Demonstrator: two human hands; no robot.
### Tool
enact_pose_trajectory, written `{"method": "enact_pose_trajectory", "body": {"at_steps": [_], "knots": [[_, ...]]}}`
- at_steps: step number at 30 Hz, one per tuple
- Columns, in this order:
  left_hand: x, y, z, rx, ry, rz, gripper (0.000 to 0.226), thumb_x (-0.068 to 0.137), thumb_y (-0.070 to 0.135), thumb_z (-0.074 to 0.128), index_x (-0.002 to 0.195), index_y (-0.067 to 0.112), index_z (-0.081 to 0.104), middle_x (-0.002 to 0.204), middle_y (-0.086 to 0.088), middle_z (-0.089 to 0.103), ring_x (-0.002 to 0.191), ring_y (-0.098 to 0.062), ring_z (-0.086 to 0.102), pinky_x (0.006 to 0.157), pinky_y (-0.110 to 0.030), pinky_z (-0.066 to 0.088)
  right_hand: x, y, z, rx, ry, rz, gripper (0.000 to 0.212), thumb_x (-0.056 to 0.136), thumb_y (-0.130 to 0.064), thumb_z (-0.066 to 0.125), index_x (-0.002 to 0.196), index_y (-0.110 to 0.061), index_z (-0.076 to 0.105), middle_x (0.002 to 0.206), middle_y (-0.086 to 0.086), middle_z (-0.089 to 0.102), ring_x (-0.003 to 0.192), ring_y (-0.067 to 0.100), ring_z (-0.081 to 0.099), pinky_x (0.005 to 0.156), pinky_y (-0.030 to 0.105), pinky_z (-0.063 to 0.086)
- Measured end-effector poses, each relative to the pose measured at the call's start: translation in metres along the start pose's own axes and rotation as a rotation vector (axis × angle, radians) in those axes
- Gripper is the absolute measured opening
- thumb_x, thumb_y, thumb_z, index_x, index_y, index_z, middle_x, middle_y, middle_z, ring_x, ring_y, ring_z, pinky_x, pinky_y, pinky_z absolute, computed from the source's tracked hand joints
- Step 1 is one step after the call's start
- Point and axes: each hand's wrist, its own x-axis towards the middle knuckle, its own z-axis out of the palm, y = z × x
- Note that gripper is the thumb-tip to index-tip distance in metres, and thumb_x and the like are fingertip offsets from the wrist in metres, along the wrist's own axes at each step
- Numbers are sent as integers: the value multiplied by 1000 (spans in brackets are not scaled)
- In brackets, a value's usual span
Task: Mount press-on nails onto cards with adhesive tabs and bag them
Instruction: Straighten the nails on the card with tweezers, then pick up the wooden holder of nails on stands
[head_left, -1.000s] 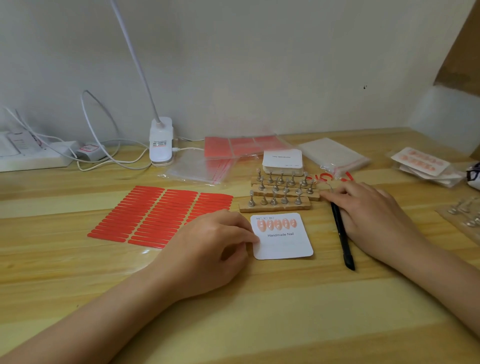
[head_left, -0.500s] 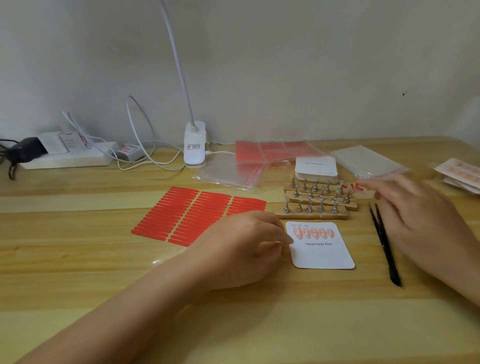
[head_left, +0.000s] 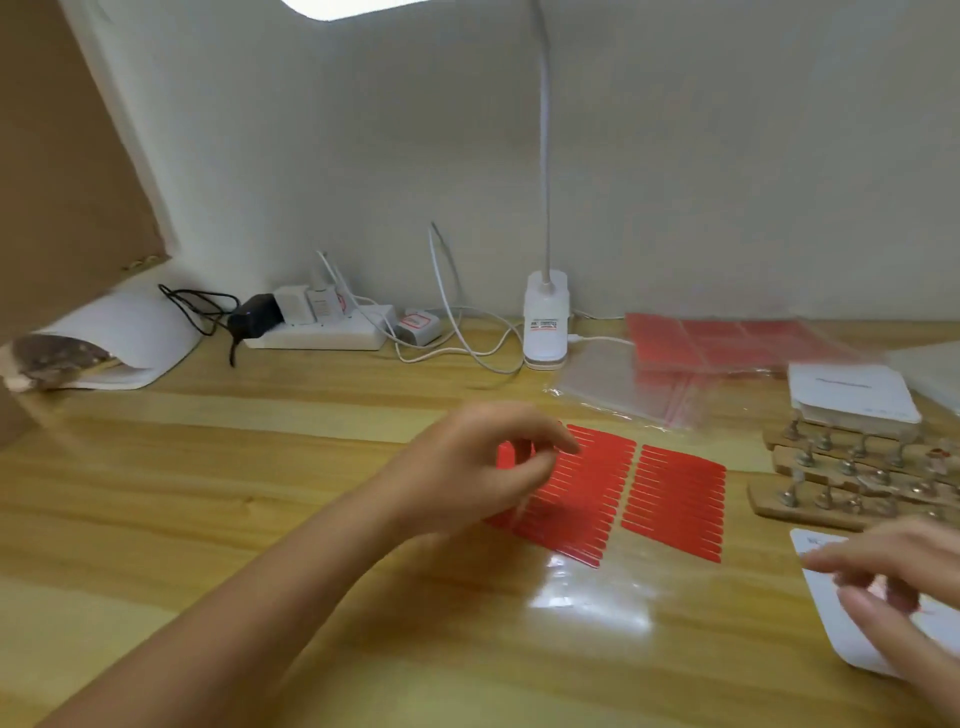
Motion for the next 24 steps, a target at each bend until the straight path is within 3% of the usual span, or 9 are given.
{"method": "enact_pose_trajectory", "body": {"at_steps": [3,5,7,10,17,19,22,24], "knots": [[-9,-32,-25,-5,139,-170,19,85,2,61,92,17,70,74,17,61,67,8,52,59,-4,35,39,-54,3,216,30,-74,16,80,-54,49,85,-47,62,87,-27,59,74,-9,57,58,14,47],[-15,-48,-39,-11,190,-242,21,86,4,60,88,24,67,70,15,59,62,9,51,57,-4,36,72,-82,9,328,43,-149,22,83,-51,41,91,-44,60,92,-26,57,82,-10,54,61,15,46],[-23,-62,-51,-5,242,-308,24,88,7,59,85,30,63,71,13,58,61,8,51,57,-5,37,117,-110,25,401,94,-166,24,83,-45,41,97,-41,60,85,-21,57,83,-5,51,67,15,42],[-41,-82,-68,-44,380,-411,22,88,10,59,83,32,62,70,9,56,58,4,47,54,-6,38,176,-155,53,450,61,-159,23,90,-33,46,107,-31,59,82,-16,54,81,4,50,75,28,43],[-93,-132,-106,-151,764,-651,17,88,6,57,82,22,62,64,5,52,48,2,46,43,-9,36,225,-229,113,369,94,-209,24,92,-27,43,110,-22,58,106,-3,59,99,20,54,77,31,41],[-104,-152,-125,-130,894,-719,16,88,8,57,82,23,60,70,5,54,57,-1,50,47,-12,39,226,-238,128,284,83,-232,26,93,-27,38,110,-20,57,108,-1,54,100,23,51,79,32,39],[-112,-184,-157,-80,1051,-817,16,89,9,54,100,20,58,86,8,54,75,-11,51,58,-20,39,222,-243,143,206,53,-255,30,96,-31,31,111,-18,53,109,1,46,102,22,42,79,33,33],[-112,-205,-175,-81,1123,-936,34,90,9,50,124,14,49,100,5,51,81,-14,48,63,-24,37,221,-242,147,213,60,-260,30,96,-33,29,111,-20,52,109,-1,44,102,20,39,81,33,32]]}}
